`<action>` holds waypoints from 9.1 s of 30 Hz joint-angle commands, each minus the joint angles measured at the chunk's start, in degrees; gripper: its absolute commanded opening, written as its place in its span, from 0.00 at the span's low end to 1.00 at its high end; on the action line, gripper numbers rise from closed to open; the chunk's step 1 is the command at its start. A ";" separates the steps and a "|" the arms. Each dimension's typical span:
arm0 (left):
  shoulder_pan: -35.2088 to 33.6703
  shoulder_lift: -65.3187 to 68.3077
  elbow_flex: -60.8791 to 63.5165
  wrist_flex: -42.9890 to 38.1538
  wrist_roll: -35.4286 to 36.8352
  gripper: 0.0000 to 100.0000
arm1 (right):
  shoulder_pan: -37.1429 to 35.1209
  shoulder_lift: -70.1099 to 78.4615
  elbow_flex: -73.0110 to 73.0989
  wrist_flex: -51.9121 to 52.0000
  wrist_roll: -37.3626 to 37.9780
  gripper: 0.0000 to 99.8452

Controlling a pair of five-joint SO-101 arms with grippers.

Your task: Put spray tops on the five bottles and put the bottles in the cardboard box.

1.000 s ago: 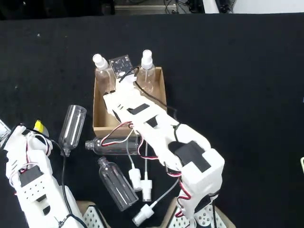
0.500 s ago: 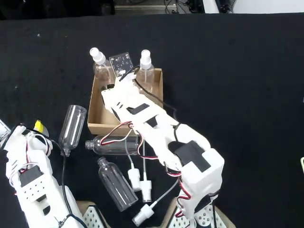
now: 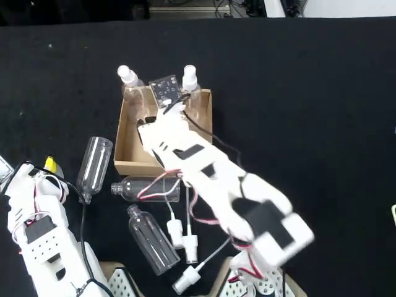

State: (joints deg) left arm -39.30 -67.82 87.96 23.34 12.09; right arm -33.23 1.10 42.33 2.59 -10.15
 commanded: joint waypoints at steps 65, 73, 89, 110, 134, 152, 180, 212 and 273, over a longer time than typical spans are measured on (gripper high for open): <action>-0.04 -0.70 -2.59 -1.23 0.00 0.20 | 22.59 -25.98 -2.24 47.03 5.98 0.09; 0.13 -0.09 -13.85 12.40 -5.80 0.20 | 26.99 -32.66 1.45 49.32 8.00 0.09; 23.78 17.14 -47.34 45.36 -32.35 0.20 | 33.41 -32.92 11.30 36.31 8.53 0.09; 19.65 47.65 -48.75 34.55 -40.35 0.20 | 33.32 -32.92 12.09 35.96 8.53 0.09; 18.07 63.12 -59.03 34.73 -46.33 0.26 | 33.32 -32.92 12.18 35.96 8.53 0.09; 16.13 67.43 -70.99 40.97 -49.23 0.29 | 33.32 -32.92 12.18 35.96 8.53 0.09; -8.66 67.52 -70.73 40.35 -27.25 0.13 | 33.32 -32.92 12.18 35.96 8.53 0.09; -24.04 76.48 -91.12 41.49 -49.67 0.32 | 33.32 -32.92 12.26 35.96 8.53 0.09; -16.92 65.67 -59.21 26.55 -83.16 0.33 | 33.67 -32.92 12.35 35.96 8.53 0.09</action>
State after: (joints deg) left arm -56.97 -4.00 29.49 53.49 -77.67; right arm -0.88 -28.88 54.90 40.31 -2.15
